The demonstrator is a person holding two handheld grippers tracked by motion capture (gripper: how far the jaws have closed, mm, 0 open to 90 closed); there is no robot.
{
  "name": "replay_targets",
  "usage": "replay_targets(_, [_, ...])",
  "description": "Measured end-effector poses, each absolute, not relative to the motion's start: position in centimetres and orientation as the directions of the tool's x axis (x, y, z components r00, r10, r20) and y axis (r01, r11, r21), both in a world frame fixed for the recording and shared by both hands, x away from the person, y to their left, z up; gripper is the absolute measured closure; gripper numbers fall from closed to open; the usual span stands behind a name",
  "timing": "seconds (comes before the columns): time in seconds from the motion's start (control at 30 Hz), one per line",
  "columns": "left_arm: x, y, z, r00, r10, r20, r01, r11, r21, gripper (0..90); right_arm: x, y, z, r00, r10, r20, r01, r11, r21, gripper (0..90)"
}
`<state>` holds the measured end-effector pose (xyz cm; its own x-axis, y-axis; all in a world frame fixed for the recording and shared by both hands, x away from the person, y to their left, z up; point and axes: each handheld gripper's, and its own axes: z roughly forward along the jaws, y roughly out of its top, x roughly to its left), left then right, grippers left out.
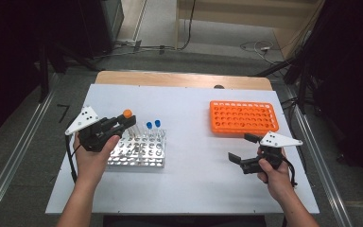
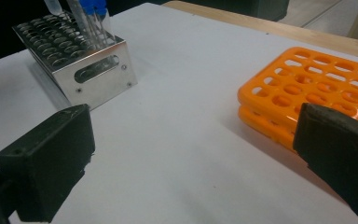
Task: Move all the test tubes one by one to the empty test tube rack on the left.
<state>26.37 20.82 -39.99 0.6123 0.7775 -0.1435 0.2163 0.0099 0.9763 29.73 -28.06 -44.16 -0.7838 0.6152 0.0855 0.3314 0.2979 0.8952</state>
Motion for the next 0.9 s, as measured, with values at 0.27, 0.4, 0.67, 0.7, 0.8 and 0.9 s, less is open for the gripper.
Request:
replay_targets(0.27, [26.3,22.7,-40.0,0.568,0.81,-0.146,0.211,0.028,0.977,75.1,29.2,-30.1,-44.5,-0.759,0.645,0.087,0.346,0.287,0.893,0.0])
replay_targets(0.4, [26.4,23.2,-40.2,0.551,0.821,-0.147,0.211,0.033,0.977,75.1,29.0,-31.1,-44.7,-0.745,0.661,0.091,0.357,0.28,0.891,0.0])
replay_targets(0.67, [26.8,23.7,-41.0,0.524,0.839,-0.145,0.224,0.029,0.974,75.1,28.2,-33.1,-45.3,-0.716,0.692,0.091,0.376,0.272,0.886,0.0])
replay_targets(0.7, [26.8,23.8,-41.1,0.521,0.842,-0.143,0.221,0.029,0.975,75.1,28.1,-33.3,-45.4,-0.712,0.696,0.093,0.381,0.272,0.884,0.0])
replay_targets(0.8, [26.9,24.0,-41.3,0.504,0.852,-0.141,0.219,0.031,0.975,75.1,28.0,-34.0,-45.7,-0.704,0.704,0.095,0.388,0.269,0.882,0.0])
replay_targets(0.9, [27.2,24.0,-41.6,0.487,0.862,-0.138,0.219,0.032,0.975,75.1,28.1,-34.3,-45.9,-0.695,0.712,0.102,0.395,0.259,0.882,0.0])
